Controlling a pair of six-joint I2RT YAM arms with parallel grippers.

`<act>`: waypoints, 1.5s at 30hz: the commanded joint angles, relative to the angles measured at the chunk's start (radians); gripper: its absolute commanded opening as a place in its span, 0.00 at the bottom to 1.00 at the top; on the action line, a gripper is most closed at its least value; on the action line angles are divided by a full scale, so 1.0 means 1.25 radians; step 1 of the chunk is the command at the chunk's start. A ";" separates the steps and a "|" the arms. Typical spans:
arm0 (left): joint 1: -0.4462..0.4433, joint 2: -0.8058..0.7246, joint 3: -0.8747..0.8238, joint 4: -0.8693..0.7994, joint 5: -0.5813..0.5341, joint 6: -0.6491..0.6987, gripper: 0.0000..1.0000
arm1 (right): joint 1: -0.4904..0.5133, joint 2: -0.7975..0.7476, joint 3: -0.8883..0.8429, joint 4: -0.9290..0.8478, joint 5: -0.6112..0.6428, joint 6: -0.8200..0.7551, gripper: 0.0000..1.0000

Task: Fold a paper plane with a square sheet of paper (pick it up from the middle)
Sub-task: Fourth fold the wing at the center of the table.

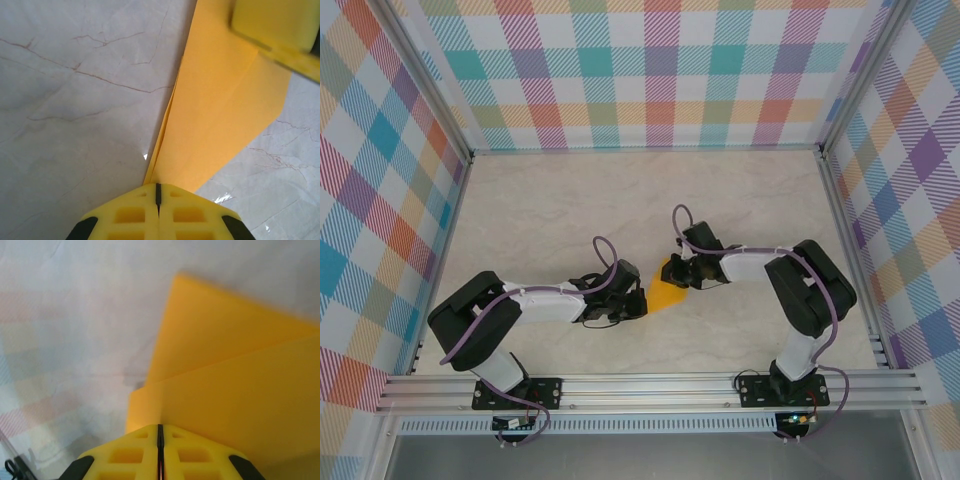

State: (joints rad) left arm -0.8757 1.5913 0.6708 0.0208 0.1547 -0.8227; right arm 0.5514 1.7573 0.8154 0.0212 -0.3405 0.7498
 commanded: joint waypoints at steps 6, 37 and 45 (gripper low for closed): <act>-0.009 0.058 -0.050 -0.153 0.000 -0.010 0.00 | -0.118 0.009 -0.052 0.010 0.051 -0.032 0.09; -0.009 0.072 -0.034 -0.148 0.008 0.006 0.00 | 0.008 -0.037 0.009 -0.003 -0.105 -0.039 0.10; -0.009 0.060 -0.040 -0.153 0.005 0.006 0.00 | -0.057 0.005 0.022 -0.082 0.001 -0.010 0.10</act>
State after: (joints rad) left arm -0.8757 1.6016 0.6781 0.0277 0.1596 -0.8223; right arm 0.5175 1.7542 0.8223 -0.0303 -0.3889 0.7246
